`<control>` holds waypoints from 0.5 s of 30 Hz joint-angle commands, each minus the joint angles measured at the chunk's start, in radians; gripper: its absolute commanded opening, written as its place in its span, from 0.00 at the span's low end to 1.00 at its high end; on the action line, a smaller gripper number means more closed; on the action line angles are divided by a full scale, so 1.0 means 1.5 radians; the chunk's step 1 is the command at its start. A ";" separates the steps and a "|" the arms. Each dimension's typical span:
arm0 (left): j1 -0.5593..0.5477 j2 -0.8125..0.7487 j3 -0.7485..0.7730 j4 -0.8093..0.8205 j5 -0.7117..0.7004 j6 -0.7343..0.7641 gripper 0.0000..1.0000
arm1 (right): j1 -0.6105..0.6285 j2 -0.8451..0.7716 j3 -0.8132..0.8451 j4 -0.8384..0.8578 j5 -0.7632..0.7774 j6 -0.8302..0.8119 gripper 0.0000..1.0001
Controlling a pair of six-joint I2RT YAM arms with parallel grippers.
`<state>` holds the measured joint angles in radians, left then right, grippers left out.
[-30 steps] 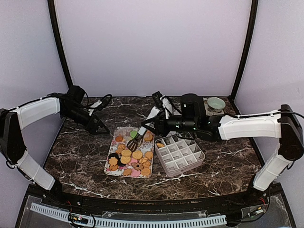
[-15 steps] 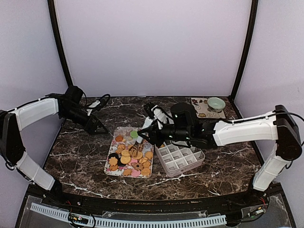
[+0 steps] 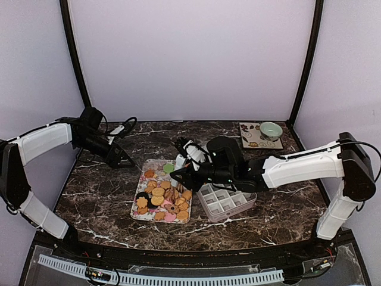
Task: Pack the cookies
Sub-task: Pick up the fake cookies from the plate.
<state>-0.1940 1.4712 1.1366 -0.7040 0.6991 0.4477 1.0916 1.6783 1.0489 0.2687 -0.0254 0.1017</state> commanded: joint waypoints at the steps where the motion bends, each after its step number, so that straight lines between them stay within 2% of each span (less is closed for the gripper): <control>1: 0.005 -0.023 -0.008 -0.011 0.017 -0.001 0.91 | 0.012 0.001 0.011 0.022 -0.010 0.002 0.44; 3: 0.005 -0.021 -0.008 -0.012 0.021 -0.002 0.90 | 0.014 0.001 0.009 0.029 -0.008 0.005 0.43; 15: 0.005 -0.020 -0.005 -0.018 0.023 0.000 0.90 | 0.013 -0.042 0.024 0.029 0.060 -0.013 0.21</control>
<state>-0.1936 1.4712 1.1362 -0.7048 0.7174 0.4480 1.1015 1.6772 1.0492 0.2768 0.0124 0.1024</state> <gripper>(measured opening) 0.899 0.362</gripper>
